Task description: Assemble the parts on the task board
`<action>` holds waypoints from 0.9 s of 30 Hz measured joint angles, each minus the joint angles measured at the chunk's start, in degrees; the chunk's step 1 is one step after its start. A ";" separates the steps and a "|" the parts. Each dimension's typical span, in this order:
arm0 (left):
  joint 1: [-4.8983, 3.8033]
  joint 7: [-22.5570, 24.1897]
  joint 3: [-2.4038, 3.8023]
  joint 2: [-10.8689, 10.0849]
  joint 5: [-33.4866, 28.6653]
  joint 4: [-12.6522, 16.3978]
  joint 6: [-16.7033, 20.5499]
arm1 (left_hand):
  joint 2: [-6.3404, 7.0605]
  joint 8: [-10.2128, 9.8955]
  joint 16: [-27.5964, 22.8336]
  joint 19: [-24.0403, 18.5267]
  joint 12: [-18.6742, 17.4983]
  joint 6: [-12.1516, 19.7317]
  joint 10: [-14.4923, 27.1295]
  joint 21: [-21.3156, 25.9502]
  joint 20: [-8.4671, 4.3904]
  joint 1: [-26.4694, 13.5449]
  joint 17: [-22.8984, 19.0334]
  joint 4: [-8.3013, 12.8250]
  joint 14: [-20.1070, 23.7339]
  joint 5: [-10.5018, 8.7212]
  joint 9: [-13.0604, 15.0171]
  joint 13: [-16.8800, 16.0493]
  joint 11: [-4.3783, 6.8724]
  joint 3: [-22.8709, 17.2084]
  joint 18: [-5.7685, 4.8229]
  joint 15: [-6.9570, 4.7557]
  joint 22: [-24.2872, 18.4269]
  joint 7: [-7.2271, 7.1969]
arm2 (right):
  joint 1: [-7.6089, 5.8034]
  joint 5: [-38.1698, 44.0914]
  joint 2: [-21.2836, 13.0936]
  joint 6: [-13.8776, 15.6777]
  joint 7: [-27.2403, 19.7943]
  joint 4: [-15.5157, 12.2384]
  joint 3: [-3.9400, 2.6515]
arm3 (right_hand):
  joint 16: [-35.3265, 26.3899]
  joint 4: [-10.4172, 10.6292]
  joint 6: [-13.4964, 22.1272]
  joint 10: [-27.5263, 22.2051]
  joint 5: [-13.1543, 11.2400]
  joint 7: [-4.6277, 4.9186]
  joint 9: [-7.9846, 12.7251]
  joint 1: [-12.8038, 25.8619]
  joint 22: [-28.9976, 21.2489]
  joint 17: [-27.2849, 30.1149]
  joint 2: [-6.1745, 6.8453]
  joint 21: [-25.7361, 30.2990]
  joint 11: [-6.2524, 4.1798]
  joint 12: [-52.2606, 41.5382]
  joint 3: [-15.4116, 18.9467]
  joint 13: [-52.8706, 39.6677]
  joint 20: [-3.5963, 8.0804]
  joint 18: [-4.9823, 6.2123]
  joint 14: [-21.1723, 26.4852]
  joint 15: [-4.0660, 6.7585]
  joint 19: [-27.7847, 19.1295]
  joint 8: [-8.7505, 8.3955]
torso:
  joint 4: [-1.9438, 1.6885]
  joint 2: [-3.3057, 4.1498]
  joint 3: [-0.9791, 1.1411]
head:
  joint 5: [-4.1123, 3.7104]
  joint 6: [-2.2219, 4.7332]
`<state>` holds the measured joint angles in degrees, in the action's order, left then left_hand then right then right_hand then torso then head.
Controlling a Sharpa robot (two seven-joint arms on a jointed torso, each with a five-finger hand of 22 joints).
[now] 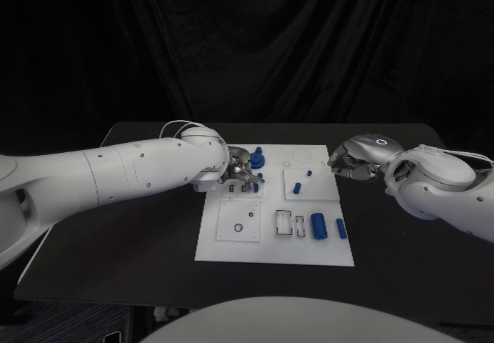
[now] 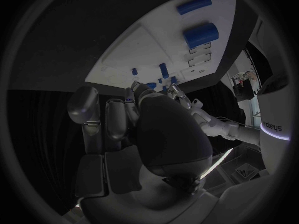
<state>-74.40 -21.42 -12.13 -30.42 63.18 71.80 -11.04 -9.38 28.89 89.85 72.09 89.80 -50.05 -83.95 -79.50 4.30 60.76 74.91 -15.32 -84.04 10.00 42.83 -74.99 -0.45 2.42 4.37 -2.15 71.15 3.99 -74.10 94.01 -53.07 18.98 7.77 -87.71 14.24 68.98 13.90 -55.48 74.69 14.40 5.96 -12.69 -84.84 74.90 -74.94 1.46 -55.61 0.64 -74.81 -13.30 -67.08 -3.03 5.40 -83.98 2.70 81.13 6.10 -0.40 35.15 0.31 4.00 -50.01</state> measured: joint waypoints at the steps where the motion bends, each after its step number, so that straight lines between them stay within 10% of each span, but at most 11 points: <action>1: 0.01 0.00 0.01 0.00 0.00 -0.02 -0.03 | -0.12 -0.18 0.00 0.00 0.00 0.00 0.00 0.20 0.00 0.12 0.00 0.00 0.00 0.00 0.00 0.00 0.00 0.00 0.00 0.00 -0.06 0.00 | 0.01 0.00 -0.02 0.01 0.00 0.00 0.00 | 0.00 0.00 0.00 0.00 0.00 0.00 0.00 0.00 0.00 0.00 0.00 0.03 0.00 0.00 0.00 0.03 0.00 0.00 0.00 0.00 0.00 0.00 | 0.00 0.00 0.00 | 0.00 0.00; 27: 0.19 0.02 0.01 0.37 0.01 -0.24 -0.51 | 0.25 -2.29 0.00 -0.20 0.00 0.00 0.00 0.65 0.21 1.78 0.00 1.75 0.00 2.65 0.46 0.00 0.00 -1.43 0.01 0.00 -0.12 0.00 | 0.16 0.00 0.47 0.01 0.10 0.51 -0.02 | -0.28 0.00 0.00 -0.09 0.23 0.00 0.00 0.00 0.03 0.25 0.00 0.43 0.09 -0.01 0.00 0.47 0.00 0.00 0.00 0.00 0.00 0.00 | -0.04 -0.08 -0.07 | -0.02 0.00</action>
<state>-74.21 -21.40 -12.12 -30.05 63.19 71.56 -11.55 -9.13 26.60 89.85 71.89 89.80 -50.05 -83.95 -78.85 4.51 62.55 74.91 -13.56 -84.04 12.65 43.29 -74.99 -0.45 0.98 4.37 -2.14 71.03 3.99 -73.94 94.01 -52.59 18.99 7.87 -87.20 14.22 68.71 13.90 -55.48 74.59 14.63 5.96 -12.69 -84.83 74.93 -74.69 1.46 -55.18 0.73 -74.82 -13.30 -66.61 -3.03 5.40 -83.97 2.70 81.13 6.10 -0.43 35.07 0.24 3.98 -50.01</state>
